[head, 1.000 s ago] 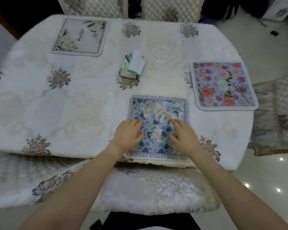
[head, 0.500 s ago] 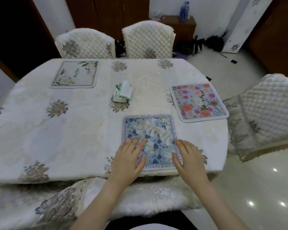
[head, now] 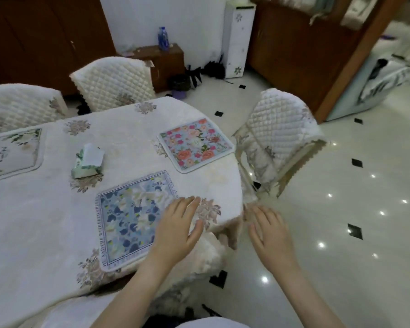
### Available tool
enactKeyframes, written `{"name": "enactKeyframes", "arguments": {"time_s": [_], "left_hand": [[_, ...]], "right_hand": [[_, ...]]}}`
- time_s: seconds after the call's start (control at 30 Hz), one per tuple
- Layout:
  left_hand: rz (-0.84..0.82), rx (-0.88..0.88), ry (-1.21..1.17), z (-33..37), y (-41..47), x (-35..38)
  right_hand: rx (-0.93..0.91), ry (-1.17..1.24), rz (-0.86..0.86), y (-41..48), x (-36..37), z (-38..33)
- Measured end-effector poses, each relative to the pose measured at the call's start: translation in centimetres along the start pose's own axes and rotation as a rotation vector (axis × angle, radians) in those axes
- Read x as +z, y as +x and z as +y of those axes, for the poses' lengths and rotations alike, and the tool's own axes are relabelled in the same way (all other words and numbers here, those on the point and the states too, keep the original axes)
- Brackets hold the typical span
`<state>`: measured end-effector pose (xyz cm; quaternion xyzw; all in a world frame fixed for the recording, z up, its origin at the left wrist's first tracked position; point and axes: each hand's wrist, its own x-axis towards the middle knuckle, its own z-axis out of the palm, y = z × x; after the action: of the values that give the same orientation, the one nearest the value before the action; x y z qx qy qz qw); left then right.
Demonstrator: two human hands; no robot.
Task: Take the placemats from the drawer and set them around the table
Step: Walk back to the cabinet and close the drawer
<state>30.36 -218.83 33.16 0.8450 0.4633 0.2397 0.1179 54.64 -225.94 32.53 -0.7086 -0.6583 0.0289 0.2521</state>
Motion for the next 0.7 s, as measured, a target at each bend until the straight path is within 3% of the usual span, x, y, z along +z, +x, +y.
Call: {"name": "enactKeyframes", "arguments": {"time_s": [0.13, 0.43, 0.7], "left_hand": [[-0.05, 0.178, -0.05, 7.6, 3.1, 4.1], [-0.351, 0.387, -0.098, 20.7, 2.1, 14.7], [-0.388, 0.499, -0.144, 29.3, 9.9, 18.7]], "right_hand": [[0.181, -0.091, 0.076, -4.7, -5.2, 6.6], [0.664, -0.07, 0.02, -17.1, -10.5, 17.3], [0.768, -0.107, 0.093, -17.5, -15.4, 25.5]]}}
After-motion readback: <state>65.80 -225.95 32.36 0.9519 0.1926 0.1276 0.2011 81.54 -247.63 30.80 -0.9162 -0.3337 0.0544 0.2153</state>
